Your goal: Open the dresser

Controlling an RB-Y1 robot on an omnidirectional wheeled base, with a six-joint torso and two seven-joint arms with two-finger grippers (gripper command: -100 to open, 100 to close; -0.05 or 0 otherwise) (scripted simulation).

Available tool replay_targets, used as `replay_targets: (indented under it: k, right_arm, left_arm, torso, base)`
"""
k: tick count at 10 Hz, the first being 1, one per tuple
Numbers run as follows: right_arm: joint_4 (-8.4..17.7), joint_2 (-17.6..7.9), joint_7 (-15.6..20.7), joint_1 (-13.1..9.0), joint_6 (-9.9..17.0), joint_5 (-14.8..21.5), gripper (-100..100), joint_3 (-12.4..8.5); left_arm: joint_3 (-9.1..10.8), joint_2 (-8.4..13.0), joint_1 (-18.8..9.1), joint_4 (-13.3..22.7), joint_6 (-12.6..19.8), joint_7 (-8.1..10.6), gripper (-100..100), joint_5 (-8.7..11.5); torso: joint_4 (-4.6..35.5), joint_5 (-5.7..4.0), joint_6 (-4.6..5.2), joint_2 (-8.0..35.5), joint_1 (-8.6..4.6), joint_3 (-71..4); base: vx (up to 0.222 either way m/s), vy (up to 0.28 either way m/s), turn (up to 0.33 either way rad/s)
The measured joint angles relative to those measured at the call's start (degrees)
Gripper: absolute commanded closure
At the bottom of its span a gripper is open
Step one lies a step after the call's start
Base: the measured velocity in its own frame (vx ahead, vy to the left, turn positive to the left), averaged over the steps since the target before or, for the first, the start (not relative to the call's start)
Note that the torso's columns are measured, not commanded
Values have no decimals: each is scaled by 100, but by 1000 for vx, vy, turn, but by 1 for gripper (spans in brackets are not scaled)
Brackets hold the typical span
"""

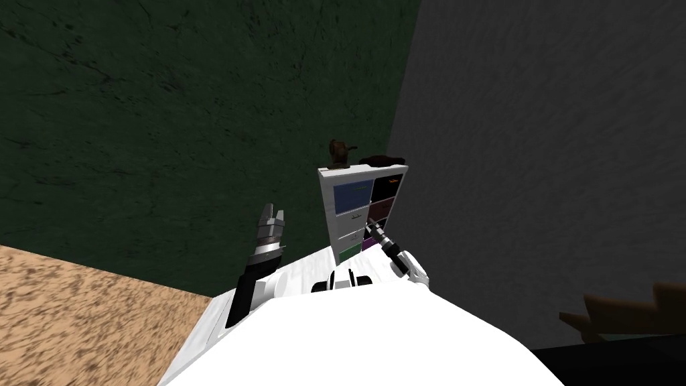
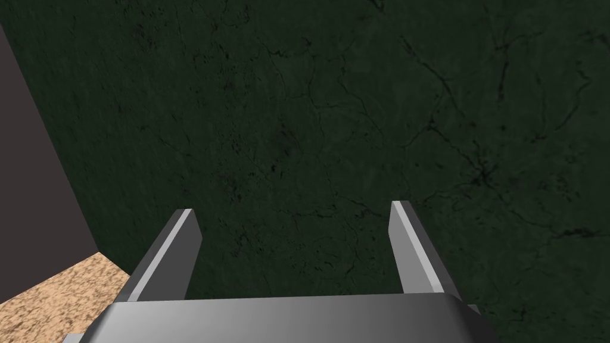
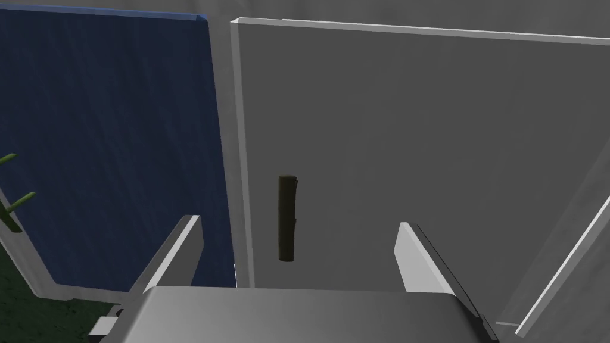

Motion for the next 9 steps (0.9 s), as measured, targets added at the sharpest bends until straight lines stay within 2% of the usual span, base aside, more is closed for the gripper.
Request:
replay_targets:
  k: [2, 3, 6, 9]
  right_arm:
    - [-91, -36, 205, 47, 16, 50, -100, -65]
    - [-130, 25, 310, 68, 21, 74, -100, -100]
    - [-213, 384, 539, 109, 16, 124, -100, -166]
    - [-274, 768, 607, 131, 37, 151, -100, -185]
  left_arm:
    - [0, 0, 0, 0, 0, 0, 0, 0]
    - [0, 0, 0, 0, 0, 0, 0, 0]
    - [1, 1, 0, 0, 0, 0, 0, 0]
    - [1, 1, -1, 0, 0, 0, 0, 0]
  torso:
    - [1, -3, 1, 4, -8, 2]
    - [2, -4, 1, 10, -11, 6]
    - [4, -9, 2, 14, -30, 8]
    - [2, -4, 1, 9, -12, 5]
  base:
    - [54, 158, -44]
    - [45, 103, -33]
    - [23, 46, -17]
    - [6, 22, -8]
